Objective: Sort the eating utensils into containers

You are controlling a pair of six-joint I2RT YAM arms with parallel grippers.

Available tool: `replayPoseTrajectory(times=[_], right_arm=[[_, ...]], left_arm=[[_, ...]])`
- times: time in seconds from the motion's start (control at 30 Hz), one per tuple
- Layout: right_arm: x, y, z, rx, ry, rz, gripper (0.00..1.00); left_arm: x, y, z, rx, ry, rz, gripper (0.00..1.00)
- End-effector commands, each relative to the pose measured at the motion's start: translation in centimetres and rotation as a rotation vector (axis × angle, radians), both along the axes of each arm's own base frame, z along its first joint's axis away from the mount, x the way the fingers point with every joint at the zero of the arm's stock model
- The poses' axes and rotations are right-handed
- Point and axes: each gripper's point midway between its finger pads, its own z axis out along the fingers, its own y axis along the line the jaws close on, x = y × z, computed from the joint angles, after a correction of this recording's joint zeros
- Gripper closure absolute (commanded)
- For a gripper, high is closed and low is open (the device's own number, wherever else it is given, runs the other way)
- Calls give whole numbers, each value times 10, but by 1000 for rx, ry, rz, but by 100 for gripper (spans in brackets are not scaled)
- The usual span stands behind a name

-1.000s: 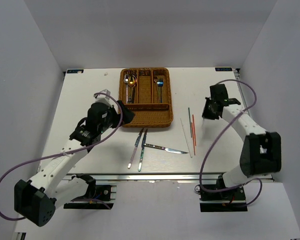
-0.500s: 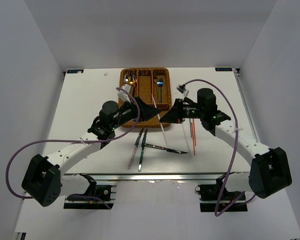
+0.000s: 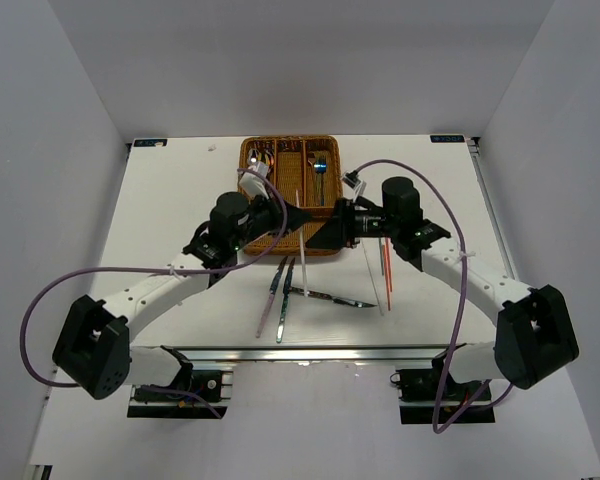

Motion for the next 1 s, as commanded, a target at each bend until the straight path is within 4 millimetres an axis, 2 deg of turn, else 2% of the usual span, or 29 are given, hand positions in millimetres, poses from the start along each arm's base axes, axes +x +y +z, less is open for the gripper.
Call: replayPoseTrajectory(times=[0.0, 0.03, 0.07, 0.1, 0.13, 0.17, 0.2, 0.23, 0.27, 0.3, 0.33, 0.37, 0.4, 0.43, 0.47, 0.5, 0.6, 0.67, 0.7, 0.73, 0.77, 0.83, 0.87, 0.93, 0.97], right_arm=[[42, -17, 10, -57, -98, -175, 30], [56, -41, -8, -150, -33, -281, 29], [80, -65, -16, -228, -58, -452, 26], [89, -82, -22, -273, -56, -532, 25], [96, -106, -34, -320, -33, -611, 25], [98, -118, -31, -327, -48, -656, 24], [98, -124, -32, -327, -52, -660, 24], [98, -130, -31, -334, -73, -663, 24], [94, -132, -33, -348, -76, -654, 24], [92, -134, -35, -362, -81, -647, 24], [90, -136, -36, -377, -84, -643, 24], [87, -138, -41, -396, -84, -636, 24], [84, -138, -43, -397, -82, -628, 24], [82, -138, -45, -395, -80, -620, 24], [76, -137, -50, -393, -77, -604, 24], [75, -136, -53, -389, -77, -599, 24], [71, -135, -56, -387, -81, -576, 23], [74, -136, -58, -402, -83, -581, 24], [76, -137, -58, -411, -94, -587, 23], [78, -140, -61, -427, -92, -602, 23], [83, -145, -64, -450, -92, -632, 21], [87, -147, -66, -461, -93, -648, 20], [90, -151, -71, -485, -87, -665, 20], [93, -156, -78, -527, -79, -680, 20], [96, -162, -86, -566, -66, -702, 20]], left_arm=[[31, 18, -8, 165, 4, 147, 100], [68, 32, 0, 244, -9, 310, 100], [82, 41, -10, 339, 7, 374, 100], [92, 53, -24, 466, 18, 406, 100], [119, 47, -23, 509, 1, 432, 100], [135, 51, -22, 555, -19, 468, 100], [151, 55, -21, 619, -58, 479, 100], [171, 51, -40, 677, -57, 472, 100], [193, 45, -7, 648, -129, 495, 100], [212, 54, -5, 674, -140, 510, 100], [226, 53, -2, 685, -149, 512, 100], [253, 45, 5, 693, -181, 521, 100], [264, 55, 0, 766, -193, 535, 100], [275, 54, -4, 787, -200, 530, 100], [288, 51, -31, 823, -179, 500, 100], [300, 51, -16, 805, -212, 513, 100], [318, 47, -32, 777, -229, 514, 93], [320, 45, -40, 764, -217, 508, 92], [320, 45, -52, 768, -200, 505, 90], [320, 47, -59, 770, -190, 517, 83], [322, 46, -59, 752, -206, 527, 82], [318, 49, -76, 763, -189, 521, 70], [319, 49, -78, 752, -181, 527, 53], [320, 49, -82, 735, -168, 517, 45], [320, 50, -81, 727, -161, 521, 30]])
